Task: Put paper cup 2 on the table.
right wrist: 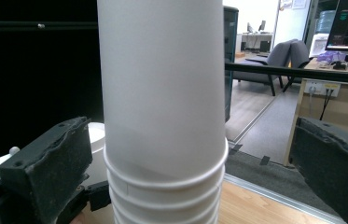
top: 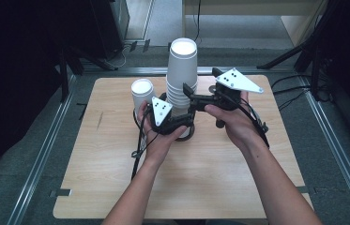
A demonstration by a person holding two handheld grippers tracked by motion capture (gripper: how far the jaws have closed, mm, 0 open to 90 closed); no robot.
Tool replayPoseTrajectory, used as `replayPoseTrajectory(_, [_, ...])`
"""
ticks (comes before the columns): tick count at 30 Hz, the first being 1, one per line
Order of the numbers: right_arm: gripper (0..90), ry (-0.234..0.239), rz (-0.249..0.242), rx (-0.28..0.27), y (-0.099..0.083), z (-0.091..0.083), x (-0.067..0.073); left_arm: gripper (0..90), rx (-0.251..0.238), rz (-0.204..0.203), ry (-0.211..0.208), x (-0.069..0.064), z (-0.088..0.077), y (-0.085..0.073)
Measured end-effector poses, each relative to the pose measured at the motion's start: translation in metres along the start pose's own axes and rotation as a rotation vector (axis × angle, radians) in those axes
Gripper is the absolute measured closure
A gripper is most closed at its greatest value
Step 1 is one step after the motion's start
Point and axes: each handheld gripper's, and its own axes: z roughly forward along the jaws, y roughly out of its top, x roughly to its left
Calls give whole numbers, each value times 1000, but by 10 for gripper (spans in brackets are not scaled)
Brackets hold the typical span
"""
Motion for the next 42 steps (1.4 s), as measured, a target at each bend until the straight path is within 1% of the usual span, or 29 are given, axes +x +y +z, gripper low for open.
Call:
replayPoseTrajectory(1, [0,10,-1,9,3,6,1,14,0,-5,6,0,1,0])
replayPoseTrajectory(2, [0,13,1,13,4,8,1,14,0,-7,5,1,2,1])
replayPoseTrajectory(4, [0,15,-4,15,5,10,2,14,-1,-2,14,1,3,1])
replayPoseTrajectory(7, [0,19,-19,16,13,19,2,14,-6,4,16,1,5,2])
replayPoseTrajectory(8, [0,19,-19,16,13,19,2,14,-6,4,16,1,5,2])
replayPoseTrajectory(9, [0,26,-21,28,16,24,2,14,-12,10,20,1,6,2])
replayPoseTrajectory(11, [0,32,-13,35,18,28,2,15,-12,16,19,1,6,2])
replayPoseTrajectory(13, [0,36,-16,39,19,30,1,27,-13,22,20,0,7,2])
replayPoseTrajectory(14, [0,37,-12,44,19,32,1,38,-11,30,22,0,7,1])
replayPoseTrajectory(16, [0,53,11,61,19,38,-2,42,-6,32,20,0,7,1])
replayPoseTrajectory(17, [0,53,11,61,19,38,-2,42,-5,35,20,0,7,0])
replayPoseTrajectory(18, [0,62,19,69,19,41,-3,42,-3,32,19,0,7,0])
replayPoseTrajectory(21, [0,67,15,71,20,44,-2,47,-8,37,21,0,7,0])
replayPoseTrajectory(22, [0,75,29,68,20,47,-2,46,-10,34,19,0,8,0])
replayPoseTrajectory(24, [0,77,48,79,20,50,-2,46,-15,30,21,0,8,0])
replayPoseTrajectory(27, [0,78,51,89,17,53,-2,46,-16,31,22,-1,8,0])
replayPoseTrajectory(28, [0,72,49,94,16,54,-1,45,-16,32,21,0,8,0])
replayPoseTrajectory(29, [0,82,64,105,14,56,1,46,-15,34,19,0,8,0])
replayPoseTrajectory(31, [0,87,72,110,13,57,3,46,-14,35,19,0,8,0])
replayPoseTrajectory(32, [0,92,75,117,12,58,6,46,-14,34,20,0,8,0])
replayPoseTrajectory(34, [10,69,58,116,10,60,11,47,-13,33,20,0,8,0])
replayPoseTrajectory(35, [50,45,71,124,10,61,10,48,-14,30,18,0,7,1])
replayPoseTrajectory(36, [50,45,71,124,10,61,10,50,-14,30,18,0,7,1])
replayPoseTrajectory(37, [77,33,114,128,9,61,8,53,-14,26,19,0,7,1])
replayPoseTrajectory(40, [94,27,109,117,8,60,9,54,-14,27,21,0,6,1])
replayPoseTrajectory(41, [105,14,92,108,8,59,11,55,-14,28,20,0,6,1])
replayPoseTrajectory(42, [105,11,84,106,8,59,11,55,-14,27,18,0,6,1])
